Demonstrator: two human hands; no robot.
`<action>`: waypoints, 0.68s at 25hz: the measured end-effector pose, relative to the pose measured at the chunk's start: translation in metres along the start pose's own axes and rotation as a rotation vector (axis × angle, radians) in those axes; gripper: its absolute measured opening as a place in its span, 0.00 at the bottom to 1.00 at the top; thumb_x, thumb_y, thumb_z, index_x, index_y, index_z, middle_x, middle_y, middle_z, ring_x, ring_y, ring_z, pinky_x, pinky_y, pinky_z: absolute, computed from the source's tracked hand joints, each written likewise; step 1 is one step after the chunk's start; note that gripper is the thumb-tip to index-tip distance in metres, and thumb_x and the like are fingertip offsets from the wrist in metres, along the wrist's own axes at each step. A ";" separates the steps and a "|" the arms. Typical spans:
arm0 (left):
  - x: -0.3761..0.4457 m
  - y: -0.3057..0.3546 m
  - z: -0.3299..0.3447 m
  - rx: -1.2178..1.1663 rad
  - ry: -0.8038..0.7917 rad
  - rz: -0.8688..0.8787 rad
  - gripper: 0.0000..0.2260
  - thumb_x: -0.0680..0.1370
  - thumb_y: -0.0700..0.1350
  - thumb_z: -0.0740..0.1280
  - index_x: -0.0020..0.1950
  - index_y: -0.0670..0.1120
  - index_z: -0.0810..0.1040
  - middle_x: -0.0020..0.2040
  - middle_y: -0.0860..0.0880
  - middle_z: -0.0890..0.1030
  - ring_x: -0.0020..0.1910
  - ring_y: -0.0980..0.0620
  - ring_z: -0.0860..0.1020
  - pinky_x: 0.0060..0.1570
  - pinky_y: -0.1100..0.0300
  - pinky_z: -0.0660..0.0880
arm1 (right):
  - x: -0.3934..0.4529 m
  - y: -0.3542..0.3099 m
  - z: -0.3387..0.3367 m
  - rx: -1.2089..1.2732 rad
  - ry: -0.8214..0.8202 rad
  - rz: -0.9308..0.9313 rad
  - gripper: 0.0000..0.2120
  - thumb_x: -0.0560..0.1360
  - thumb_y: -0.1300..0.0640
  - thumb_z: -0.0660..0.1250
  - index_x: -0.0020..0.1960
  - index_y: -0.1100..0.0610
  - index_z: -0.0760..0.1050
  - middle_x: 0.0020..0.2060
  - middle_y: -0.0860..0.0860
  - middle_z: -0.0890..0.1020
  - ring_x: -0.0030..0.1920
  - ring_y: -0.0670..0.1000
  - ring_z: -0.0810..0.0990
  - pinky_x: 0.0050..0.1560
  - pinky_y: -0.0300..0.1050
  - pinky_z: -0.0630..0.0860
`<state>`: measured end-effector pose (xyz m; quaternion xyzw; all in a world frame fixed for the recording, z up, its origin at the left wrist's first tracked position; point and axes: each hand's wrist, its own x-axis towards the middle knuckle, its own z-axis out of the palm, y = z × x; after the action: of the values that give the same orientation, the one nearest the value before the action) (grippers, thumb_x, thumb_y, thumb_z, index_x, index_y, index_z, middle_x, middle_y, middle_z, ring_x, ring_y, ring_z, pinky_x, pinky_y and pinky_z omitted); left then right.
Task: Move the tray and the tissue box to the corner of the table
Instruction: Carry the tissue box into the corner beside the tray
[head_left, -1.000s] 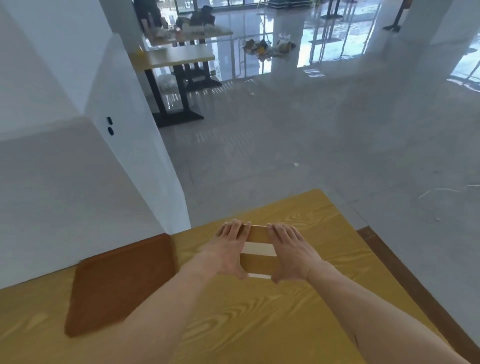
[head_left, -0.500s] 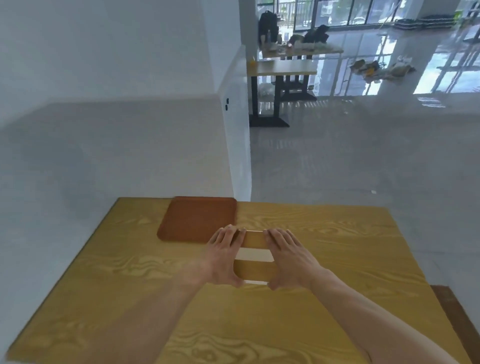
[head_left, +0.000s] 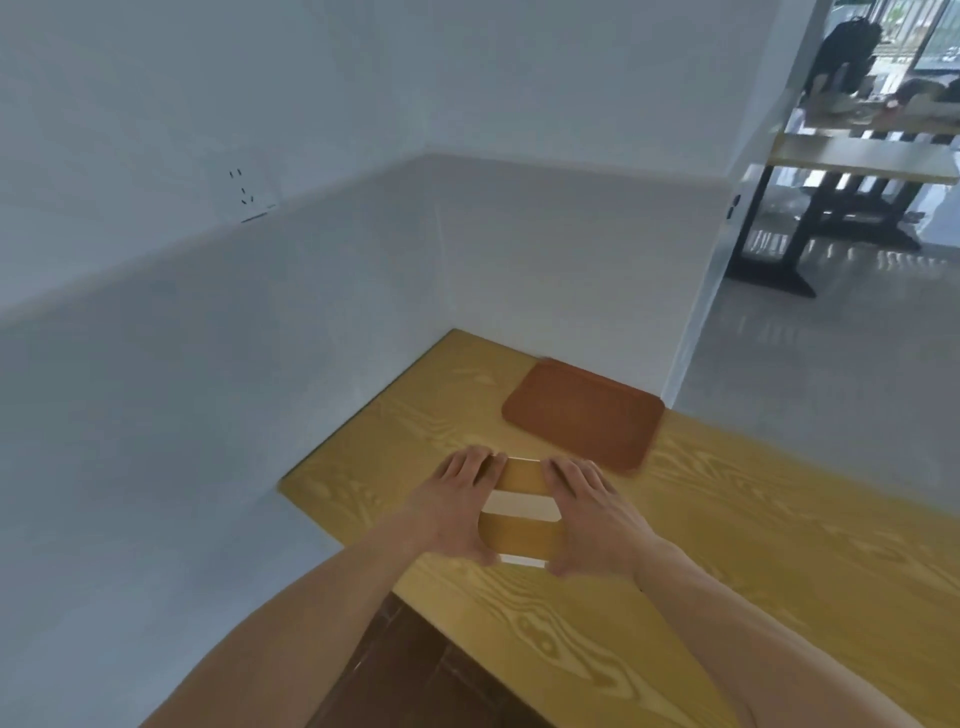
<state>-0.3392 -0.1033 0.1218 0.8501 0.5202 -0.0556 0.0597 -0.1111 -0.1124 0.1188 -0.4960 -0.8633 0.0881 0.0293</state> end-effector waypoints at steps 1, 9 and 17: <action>-0.010 -0.014 0.003 -0.007 0.001 -0.018 0.58 0.61 0.70 0.71 0.79 0.48 0.43 0.76 0.46 0.52 0.76 0.43 0.50 0.75 0.47 0.53 | 0.010 -0.013 0.002 -0.002 -0.004 -0.025 0.61 0.59 0.36 0.74 0.79 0.57 0.43 0.76 0.53 0.54 0.75 0.55 0.50 0.76 0.49 0.49; -0.072 -0.130 0.018 -0.081 0.012 -0.133 0.58 0.60 0.70 0.70 0.79 0.49 0.43 0.76 0.48 0.51 0.76 0.46 0.48 0.75 0.49 0.48 | 0.096 -0.113 0.024 -0.023 -0.039 -0.125 0.60 0.58 0.36 0.72 0.79 0.56 0.45 0.76 0.53 0.55 0.75 0.55 0.51 0.76 0.50 0.49; -0.077 -0.224 0.030 -0.111 -0.002 -0.085 0.57 0.61 0.66 0.73 0.79 0.50 0.43 0.77 0.48 0.50 0.76 0.46 0.48 0.75 0.50 0.46 | 0.161 -0.172 0.044 -0.030 -0.061 -0.070 0.60 0.59 0.36 0.72 0.79 0.57 0.44 0.76 0.54 0.54 0.77 0.56 0.50 0.78 0.52 0.49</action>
<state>-0.5745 -0.0746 0.0940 0.8227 0.5579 -0.0298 0.1049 -0.3453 -0.0637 0.1008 -0.4630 -0.8818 0.0893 -0.0016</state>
